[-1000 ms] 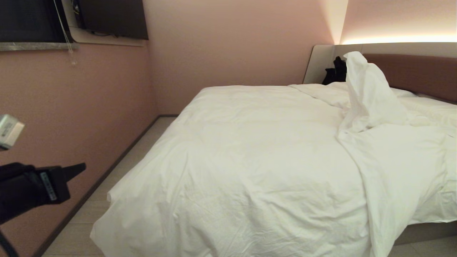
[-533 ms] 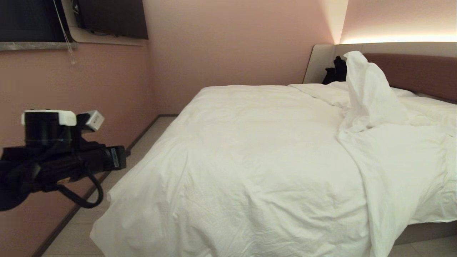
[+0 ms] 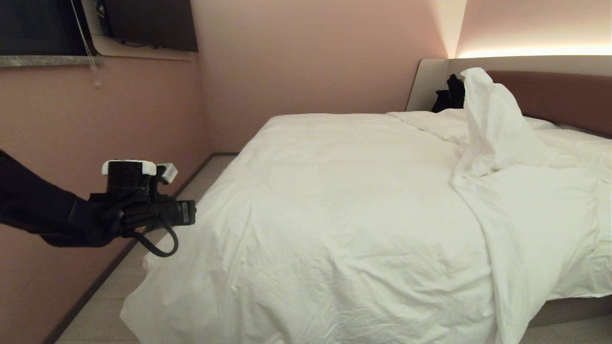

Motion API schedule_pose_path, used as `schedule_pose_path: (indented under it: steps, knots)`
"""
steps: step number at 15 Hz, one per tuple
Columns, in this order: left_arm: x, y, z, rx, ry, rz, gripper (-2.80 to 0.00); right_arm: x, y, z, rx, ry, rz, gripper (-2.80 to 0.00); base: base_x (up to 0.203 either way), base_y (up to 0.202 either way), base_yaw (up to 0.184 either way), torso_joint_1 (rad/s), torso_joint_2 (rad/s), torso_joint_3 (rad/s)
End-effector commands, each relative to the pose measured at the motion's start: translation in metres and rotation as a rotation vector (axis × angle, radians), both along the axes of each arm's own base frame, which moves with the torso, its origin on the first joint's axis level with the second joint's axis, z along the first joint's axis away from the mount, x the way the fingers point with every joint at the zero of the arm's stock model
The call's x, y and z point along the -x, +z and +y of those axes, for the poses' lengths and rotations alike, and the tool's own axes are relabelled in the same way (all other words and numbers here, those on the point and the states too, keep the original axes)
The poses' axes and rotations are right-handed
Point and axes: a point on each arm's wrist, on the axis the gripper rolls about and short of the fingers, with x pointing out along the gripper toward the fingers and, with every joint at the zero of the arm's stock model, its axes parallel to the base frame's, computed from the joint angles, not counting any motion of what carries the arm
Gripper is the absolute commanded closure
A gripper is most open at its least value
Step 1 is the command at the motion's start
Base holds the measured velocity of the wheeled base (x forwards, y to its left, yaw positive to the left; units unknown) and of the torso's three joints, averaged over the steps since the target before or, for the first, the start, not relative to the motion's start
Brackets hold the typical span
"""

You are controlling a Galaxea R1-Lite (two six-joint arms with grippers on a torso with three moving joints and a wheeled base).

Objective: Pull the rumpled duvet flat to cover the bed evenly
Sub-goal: Flatten the corners of the folded blanket

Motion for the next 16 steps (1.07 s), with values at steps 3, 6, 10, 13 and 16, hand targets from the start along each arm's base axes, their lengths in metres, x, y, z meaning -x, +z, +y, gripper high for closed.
schedule_pose_path:
  steps: [3,6,10,13,16]
  knots:
    - [-0.015,-0.018,0.017,0.009,0.030,0.034,-2.80,0.000,0.000,0.000,0.000,0.001,0.001,0.00,0.000,0.000,0.000,0.000,0.00,0.000]
    - [-0.012,-0.021,0.019,-0.023,0.009,0.053,-2.80,0.000,0.000,0.000,0.000,0.001,-0.001,0.00,0.000,0.000,0.000,0.000,0.00,0.000]
    - [-0.011,-0.028,0.017,0.044,-0.092,0.126,-2.80,0.000,0.000,0.000,0.000,0.001,-0.001,0.00,0.000,0.000,0.000,0.000,0.00,0.000]
    - [-0.012,-0.037,0.020,0.019,-0.134,0.142,-2.80,0.000,0.000,0.000,0.000,0.001,-0.001,0.00,0.000,0.000,0.000,0.000,0.00,0.000]
    - [-0.016,-0.048,0.022,0.013,-0.137,0.162,-2.80,0.000,0.000,0.000,0.000,0.001,-0.001,0.00,0.000,0.000,0.000,0.000,0.00,0.000]
